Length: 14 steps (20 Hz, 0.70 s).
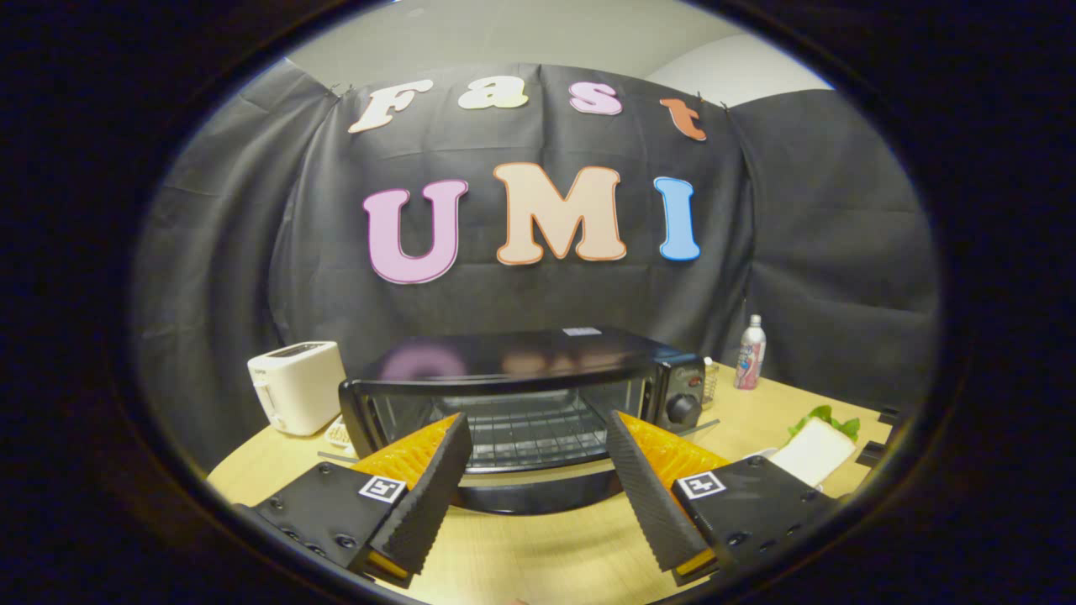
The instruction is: Open the toaster oven, put the food inside, and close the toaster oven door.
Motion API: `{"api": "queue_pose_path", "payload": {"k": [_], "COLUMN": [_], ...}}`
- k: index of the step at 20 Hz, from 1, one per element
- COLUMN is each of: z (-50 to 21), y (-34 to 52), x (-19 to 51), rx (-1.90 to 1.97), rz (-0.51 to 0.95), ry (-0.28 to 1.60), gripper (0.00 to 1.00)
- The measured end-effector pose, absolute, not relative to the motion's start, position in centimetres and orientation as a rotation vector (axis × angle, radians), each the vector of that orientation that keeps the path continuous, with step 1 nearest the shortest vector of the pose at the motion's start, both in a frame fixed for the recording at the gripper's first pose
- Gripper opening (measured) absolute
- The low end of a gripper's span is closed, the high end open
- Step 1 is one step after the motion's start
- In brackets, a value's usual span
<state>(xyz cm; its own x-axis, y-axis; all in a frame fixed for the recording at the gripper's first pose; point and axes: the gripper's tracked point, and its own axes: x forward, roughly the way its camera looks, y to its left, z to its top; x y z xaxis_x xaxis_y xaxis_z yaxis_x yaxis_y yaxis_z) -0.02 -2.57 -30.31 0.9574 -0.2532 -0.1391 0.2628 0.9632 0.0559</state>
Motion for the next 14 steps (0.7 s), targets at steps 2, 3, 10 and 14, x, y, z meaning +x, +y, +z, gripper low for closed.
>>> {"api": "queue_pose_path", "payload": {"k": [2,3,10,14], "z": [-31.3,-31.7,-34.6,-36.9], "y": [-2.6,-2.5,-2.5,-2.5], "x": [-1.3,-1.8,-4.1,-5.1], "rx": [0.07,0.064,0.053,0.053], "rz": [-0.264,-0.264,-0.271,-0.271], "ry": [0.158,0.168,0.262,0.319], "gripper": [1.0,1.0,1.0,1.0]}}
